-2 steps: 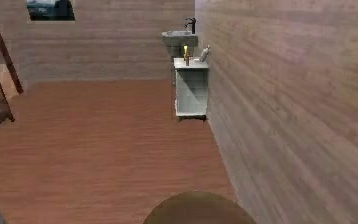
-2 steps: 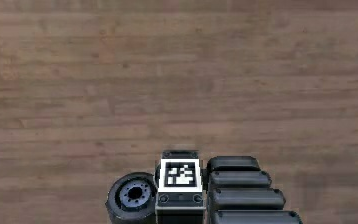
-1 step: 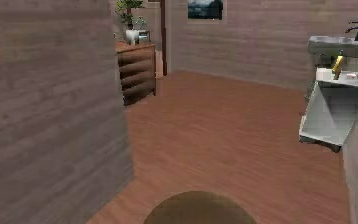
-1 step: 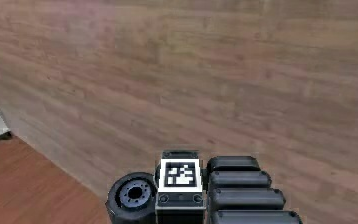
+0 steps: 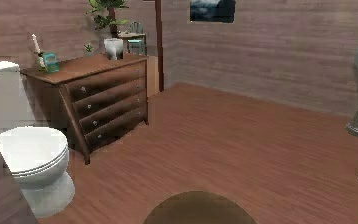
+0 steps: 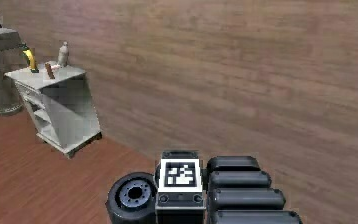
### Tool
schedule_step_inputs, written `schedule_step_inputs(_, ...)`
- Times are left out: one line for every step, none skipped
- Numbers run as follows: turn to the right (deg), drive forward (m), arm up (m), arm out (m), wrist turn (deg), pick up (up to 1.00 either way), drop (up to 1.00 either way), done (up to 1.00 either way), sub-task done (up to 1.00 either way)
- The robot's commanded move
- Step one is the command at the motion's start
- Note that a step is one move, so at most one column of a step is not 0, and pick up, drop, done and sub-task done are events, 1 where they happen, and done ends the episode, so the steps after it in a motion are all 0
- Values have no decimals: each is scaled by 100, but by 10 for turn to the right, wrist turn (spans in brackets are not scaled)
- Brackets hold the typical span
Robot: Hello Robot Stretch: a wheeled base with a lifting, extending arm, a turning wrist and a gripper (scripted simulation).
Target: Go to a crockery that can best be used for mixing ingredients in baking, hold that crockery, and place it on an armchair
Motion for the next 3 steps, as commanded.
schedule_step_inputs(0,100,0,0,0,0,0,0,0)
schedule_step_inputs(-30,0,0,0,0,0,0,0,0)
schedule_step_inputs(120,0,0,0,0,0,0,0,0)
